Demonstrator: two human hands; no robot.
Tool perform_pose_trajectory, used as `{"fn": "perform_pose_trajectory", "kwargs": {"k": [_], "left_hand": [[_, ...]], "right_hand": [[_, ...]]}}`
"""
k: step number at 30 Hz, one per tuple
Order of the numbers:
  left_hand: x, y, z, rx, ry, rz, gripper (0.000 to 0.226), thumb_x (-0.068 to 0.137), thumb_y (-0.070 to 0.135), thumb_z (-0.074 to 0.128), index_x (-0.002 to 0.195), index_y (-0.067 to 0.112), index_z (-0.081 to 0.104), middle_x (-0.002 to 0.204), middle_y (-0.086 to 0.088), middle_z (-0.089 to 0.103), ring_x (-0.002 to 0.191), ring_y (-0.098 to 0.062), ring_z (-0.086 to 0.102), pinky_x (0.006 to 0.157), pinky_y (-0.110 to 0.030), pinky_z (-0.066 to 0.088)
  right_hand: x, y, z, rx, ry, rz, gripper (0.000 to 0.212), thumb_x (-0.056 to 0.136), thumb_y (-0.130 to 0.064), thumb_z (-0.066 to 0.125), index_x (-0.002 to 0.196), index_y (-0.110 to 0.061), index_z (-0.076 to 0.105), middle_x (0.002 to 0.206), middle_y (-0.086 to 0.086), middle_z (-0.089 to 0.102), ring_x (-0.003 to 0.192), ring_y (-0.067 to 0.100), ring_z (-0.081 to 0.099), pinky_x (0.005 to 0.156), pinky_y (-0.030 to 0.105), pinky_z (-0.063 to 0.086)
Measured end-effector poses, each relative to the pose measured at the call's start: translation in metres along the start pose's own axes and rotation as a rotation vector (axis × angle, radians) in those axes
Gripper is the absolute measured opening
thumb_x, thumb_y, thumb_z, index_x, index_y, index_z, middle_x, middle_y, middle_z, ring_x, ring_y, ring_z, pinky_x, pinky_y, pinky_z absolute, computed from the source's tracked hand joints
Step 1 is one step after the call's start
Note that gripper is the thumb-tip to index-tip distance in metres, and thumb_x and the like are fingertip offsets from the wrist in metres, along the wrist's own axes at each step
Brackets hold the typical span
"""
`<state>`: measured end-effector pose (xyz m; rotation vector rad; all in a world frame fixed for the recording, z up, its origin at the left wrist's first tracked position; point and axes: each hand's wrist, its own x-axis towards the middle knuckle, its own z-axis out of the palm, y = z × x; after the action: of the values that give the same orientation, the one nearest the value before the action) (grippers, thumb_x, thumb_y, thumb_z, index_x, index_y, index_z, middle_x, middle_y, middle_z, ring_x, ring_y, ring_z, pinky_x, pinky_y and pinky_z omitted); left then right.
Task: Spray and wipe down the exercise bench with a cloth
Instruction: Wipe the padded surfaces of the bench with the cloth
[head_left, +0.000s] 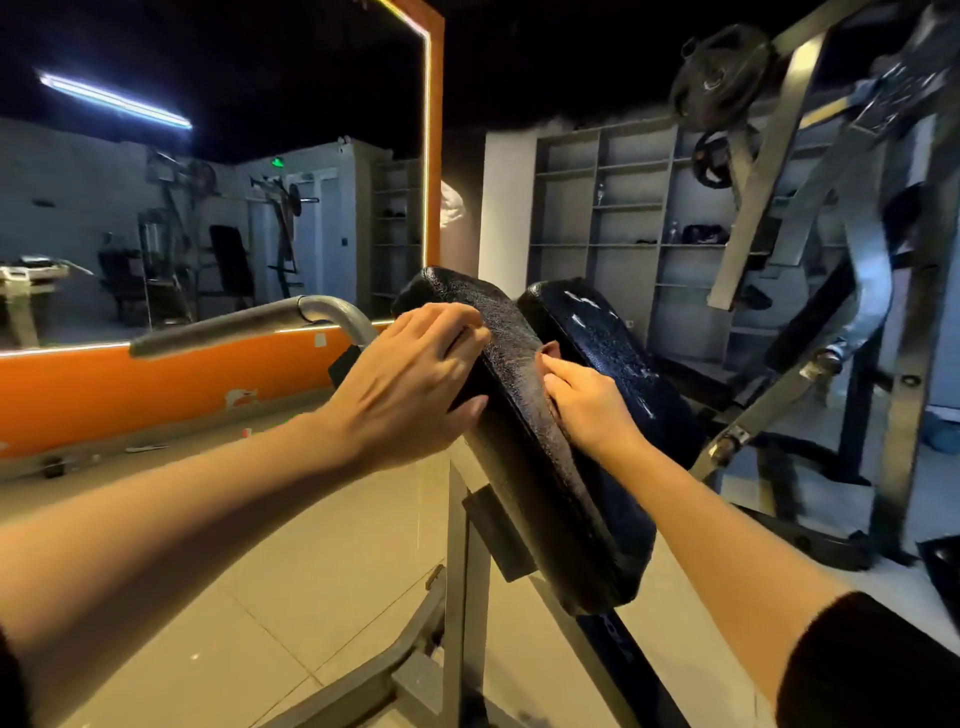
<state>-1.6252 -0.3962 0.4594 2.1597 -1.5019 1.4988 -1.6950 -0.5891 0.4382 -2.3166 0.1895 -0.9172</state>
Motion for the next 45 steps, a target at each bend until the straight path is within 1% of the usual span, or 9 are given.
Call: {"fn": "perform_pose_trajectory", "kwargs": {"k": [4,9,14,18,23,28,33,39,45], "left_hand": [[0.015,-0.036,0.007,-0.011,-0.022,-0.032,0.054,0.086,0.040,0.065,0.128,0.006,0.056,0.124,-0.013,0.055,0.109,-0.027,0.054,0.088,-0.036,0.050],[0.011,-0.040,0.018,-0.129,0.045,-0.118,0.052,0.088,0.041,0.053,0.129,0.008,0.051,0.127,-0.011,0.051,0.112,-0.024,0.049,0.089,-0.030,0.047],[0.009,-0.039,0.022,-0.174,0.188,-0.131,0.045,0.086,0.042,0.054,0.119,0.012,0.046,0.119,-0.004,0.045,0.102,-0.014,0.044,0.083,-0.021,0.039],[0.008,-0.039,0.019,-0.179,0.187,-0.148,0.046,0.085,0.046,0.045,0.116,0.012,0.046,0.117,-0.004,0.045,0.100,-0.016,0.046,0.081,-0.022,0.039],[0.006,-0.041,0.020,-0.163,0.175,-0.102,0.039,0.086,0.044,0.046,0.113,0.018,0.052,0.113,0.000,0.056,0.096,-0.012,0.050,0.084,-0.020,0.040],[0.004,-0.040,0.017,-0.199,0.170,-0.080,0.036,0.088,0.038,0.047,0.113,0.016,0.060,0.115,-0.003,0.061,0.102,-0.018,0.056,0.090,-0.028,0.044],[0.003,-0.040,0.017,-0.221,0.204,-0.093,0.030,0.089,0.037,0.047,0.107,0.015,0.056,0.108,-0.003,0.059,0.091,-0.013,0.052,0.083,-0.020,0.038],[0.001,-0.038,0.015,-0.190,0.174,-0.094,0.033,0.090,0.036,0.044,0.109,0.014,0.059,0.111,-0.004,0.059,0.095,-0.016,0.053,0.087,-0.020,0.033],[0.001,-0.040,0.017,-0.199,0.171,-0.052,0.032,0.093,0.035,0.043,0.110,0.015,0.060,0.112,-0.003,0.061,0.099,-0.016,0.056,0.090,-0.023,0.041]], "right_hand": [[0.008,-0.033,0.018,0.140,-0.089,-0.310,0.040,0.103,-0.019,0.038,0.143,-0.015,0.045,0.147,0.002,0.046,0.138,0.013,0.037,0.114,0.028,0.029],[0.060,-0.022,0.010,-0.083,-0.013,-0.096,0.039,0.102,-0.018,0.041,0.139,-0.020,0.053,0.142,0.001,0.053,0.133,0.020,0.045,0.108,0.026,0.032],[0.069,-0.058,0.027,0.096,-0.100,-0.394,0.037,0.103,-0.016,0.042,0.140,-0.016,0.050,0.146,0.001,0.049,0.135,0.013,0.041,0.113,0.028,0.031],[0.104,-0.030,0.015,-0.121,-0.043,-0.148,0.038,0.102,-0.020,0.043,0.139,-0.020,0.052,0.143,0.005,0.052,0.133,0.024,0.046,0.112,0.037,0.032],[0.079,-0.049,0.029,0.105,-0.131,-0.443,0.043,0.098,-0.026,0.042,0.140,-0.023,0.048,0.146,-0.005,0.048,0.137,0.006,0.038,0.114,0.023,0.029],[0.113,-0.034,0.016,-0.077,-0.043,-0.158,0.036,0.101,-0.017,0.044,0.134,-0.023,0.057,0.137,0.001,0.057,0.130,0.020,0.049,0.110,0.034,0.033],[0.083,-0.072,0.031,0.152,-0.171,-0.448,0.035,0.103,-0.017,0.043,0.136,-0.019,0.054,0.143,-0.004,0.052,0.134,0.006,0.041,0.112,0.023,0.031],[0.113,-0.039,0.018,-0.130,-0.043,-0.145,0.037,0.103,-0.022,0.041,0.138,-0.024,0.052,0.142,0.000,0.053,0.133,0.020,0.046,0.111,0.036,0.032],[0.082,-0.035,0.024,0.051,-0.109,-0.397,0.040,0.102,-0.026,0.041,0.141,-0.026,0.047,0.143,-0.010,0.048,0.135,0.002,0.038,0.113,0.020,0.028]]}}
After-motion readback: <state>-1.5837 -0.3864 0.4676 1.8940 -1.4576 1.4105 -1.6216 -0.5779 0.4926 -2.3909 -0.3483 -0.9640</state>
